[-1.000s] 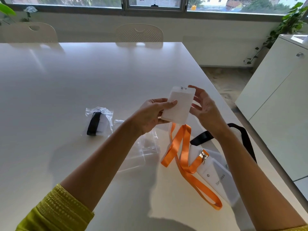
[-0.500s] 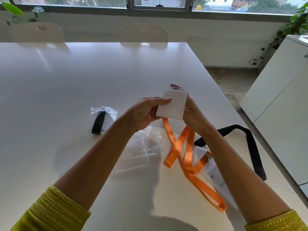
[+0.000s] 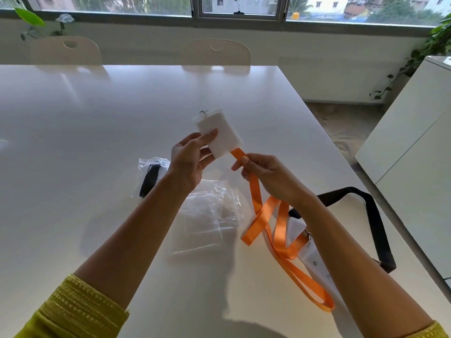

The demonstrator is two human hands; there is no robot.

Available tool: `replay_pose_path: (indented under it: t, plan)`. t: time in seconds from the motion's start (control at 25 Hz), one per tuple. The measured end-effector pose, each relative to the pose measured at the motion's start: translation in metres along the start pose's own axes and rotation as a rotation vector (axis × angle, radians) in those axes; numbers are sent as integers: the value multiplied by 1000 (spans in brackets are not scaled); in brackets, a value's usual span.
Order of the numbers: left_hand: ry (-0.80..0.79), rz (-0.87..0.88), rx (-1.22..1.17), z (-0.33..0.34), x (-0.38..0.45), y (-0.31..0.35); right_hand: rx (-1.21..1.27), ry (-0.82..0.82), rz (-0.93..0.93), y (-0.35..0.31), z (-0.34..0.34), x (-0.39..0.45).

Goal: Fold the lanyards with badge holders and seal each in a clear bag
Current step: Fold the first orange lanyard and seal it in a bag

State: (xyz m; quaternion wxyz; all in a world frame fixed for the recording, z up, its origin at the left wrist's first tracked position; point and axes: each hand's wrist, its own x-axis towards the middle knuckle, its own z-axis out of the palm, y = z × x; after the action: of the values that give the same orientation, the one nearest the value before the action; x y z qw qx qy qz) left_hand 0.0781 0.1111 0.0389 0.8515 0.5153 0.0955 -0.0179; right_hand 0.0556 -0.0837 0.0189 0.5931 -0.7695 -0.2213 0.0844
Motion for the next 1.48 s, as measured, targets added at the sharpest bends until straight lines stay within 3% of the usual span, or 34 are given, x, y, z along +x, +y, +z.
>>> replay_pose_path:
  t: [0.12,0.24,0.4,0.52,0.64,0.72,0.92,1.04,1.24,1.48]
  plan:
    - [118,125,83,0,-2,-6,-45,-5,-24,-10,3,0]
    - [188,380,435,-5,1,-14,-4,15,-96,-23,4,-1]
    - [30,531,783,-13,-1,-15,154,65,-298,-39,-6,4]
    - [-167,487,812,-14,-9,-12,-15,127,-356,-40,-21,12]
    - [-329,388,744,-13,-18,-7,-498,238,-382,-33,-39,14]
    - [-423,330,712,-13,-23,-4,-672,237,-369,-31,-46,13]
    - [-517,191,434,-11,-30,0,-614,294,-324,-20,-29,8]
    - [-454,135,211,-6,-28,0,-470,251,-258,-10,-12,4]
    - [-196,225,18,-6,-21,2,-397,251,-133,-9,14,-2]
    - [237,640,501,-11,-14,-9,57,111,218,-22,17,-1]
